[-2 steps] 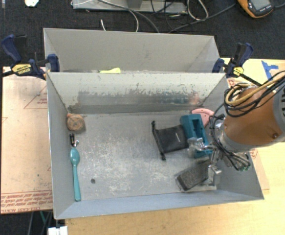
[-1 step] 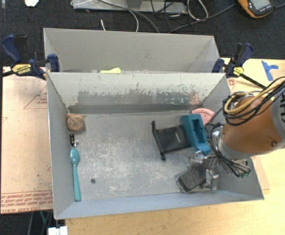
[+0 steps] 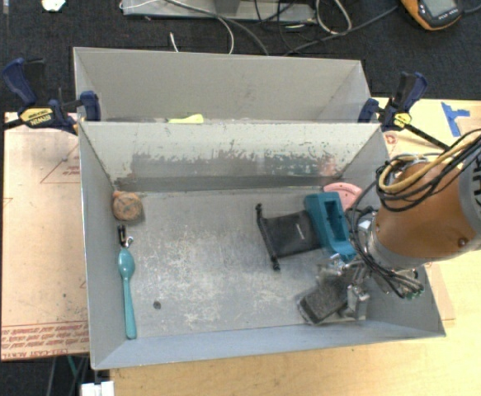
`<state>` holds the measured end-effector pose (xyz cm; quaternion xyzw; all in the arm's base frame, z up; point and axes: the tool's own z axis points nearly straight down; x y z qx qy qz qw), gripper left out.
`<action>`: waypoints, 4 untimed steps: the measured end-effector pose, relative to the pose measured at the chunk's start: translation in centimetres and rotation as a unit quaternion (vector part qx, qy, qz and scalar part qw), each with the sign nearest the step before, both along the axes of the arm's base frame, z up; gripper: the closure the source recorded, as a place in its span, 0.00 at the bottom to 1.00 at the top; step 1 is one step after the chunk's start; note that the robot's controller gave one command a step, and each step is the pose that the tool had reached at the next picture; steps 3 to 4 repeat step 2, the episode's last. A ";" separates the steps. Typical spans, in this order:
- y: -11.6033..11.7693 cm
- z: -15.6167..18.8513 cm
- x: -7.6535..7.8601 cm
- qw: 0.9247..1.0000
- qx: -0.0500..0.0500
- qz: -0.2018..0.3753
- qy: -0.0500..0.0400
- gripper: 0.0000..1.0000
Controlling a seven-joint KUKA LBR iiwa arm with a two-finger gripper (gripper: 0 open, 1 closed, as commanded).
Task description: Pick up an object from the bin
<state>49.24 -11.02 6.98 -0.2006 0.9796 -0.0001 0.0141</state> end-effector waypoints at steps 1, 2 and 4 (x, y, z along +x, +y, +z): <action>-0.8 5.1 0.9 1.000 0.001 0.009 0.004 1.00; -0.7 12.7 1.0 1.000 0.003 0.002 0.006 1.00; -0.7 12.7 1.0 1.000 0.003 0.002 0.006 1.00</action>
Offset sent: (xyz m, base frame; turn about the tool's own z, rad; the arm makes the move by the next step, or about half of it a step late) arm 0.0085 -0.0075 0.1369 0.0016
